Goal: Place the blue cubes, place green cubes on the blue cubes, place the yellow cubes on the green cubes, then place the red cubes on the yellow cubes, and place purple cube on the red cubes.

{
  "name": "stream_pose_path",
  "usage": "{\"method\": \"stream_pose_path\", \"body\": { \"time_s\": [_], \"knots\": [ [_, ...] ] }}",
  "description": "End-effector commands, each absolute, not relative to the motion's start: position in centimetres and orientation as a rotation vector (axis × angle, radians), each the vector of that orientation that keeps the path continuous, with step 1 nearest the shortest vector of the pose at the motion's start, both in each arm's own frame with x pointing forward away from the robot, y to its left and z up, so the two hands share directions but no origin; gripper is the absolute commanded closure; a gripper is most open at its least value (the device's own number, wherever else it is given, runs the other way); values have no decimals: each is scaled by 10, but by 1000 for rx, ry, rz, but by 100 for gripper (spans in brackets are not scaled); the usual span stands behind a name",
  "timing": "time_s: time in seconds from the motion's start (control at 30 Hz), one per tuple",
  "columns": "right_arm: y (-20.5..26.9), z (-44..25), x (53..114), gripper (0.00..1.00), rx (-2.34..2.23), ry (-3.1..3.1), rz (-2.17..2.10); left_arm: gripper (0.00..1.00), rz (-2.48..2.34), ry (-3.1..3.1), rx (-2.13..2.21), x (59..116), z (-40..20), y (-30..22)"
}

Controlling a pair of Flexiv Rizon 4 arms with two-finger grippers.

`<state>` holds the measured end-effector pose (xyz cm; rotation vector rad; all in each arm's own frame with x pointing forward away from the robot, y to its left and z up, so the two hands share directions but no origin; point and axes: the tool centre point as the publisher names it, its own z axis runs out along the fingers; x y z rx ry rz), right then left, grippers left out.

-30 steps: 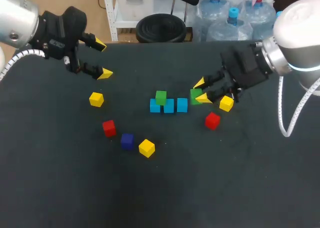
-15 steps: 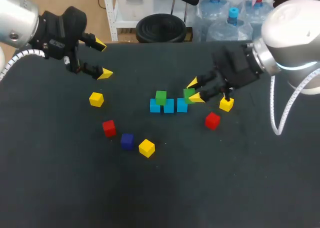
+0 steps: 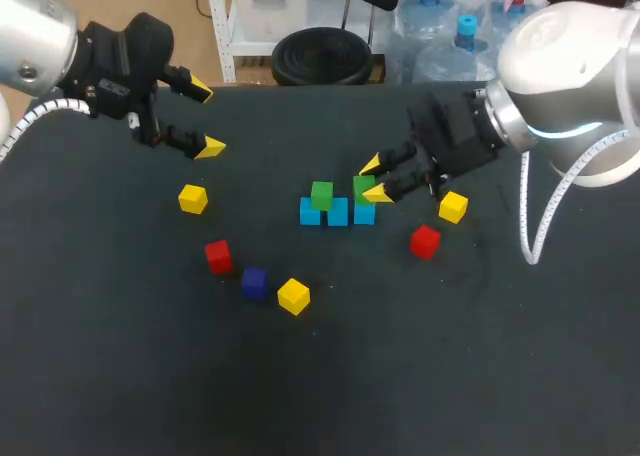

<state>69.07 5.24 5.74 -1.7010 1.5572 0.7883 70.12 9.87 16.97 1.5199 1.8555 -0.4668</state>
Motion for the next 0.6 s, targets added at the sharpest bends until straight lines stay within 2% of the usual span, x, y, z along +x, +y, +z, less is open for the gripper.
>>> {"method": "stream_pose_path", "body": {
  "time_s": [0.03,0.6],
  "knots": [
    [57,51,696,100,-1700,1550,798,0,-469,1847,1519,701,169,100],
    [66,38,710,100,-1677,1552,807,0,-469,1847,1519,701,169,100]
  ]
}}
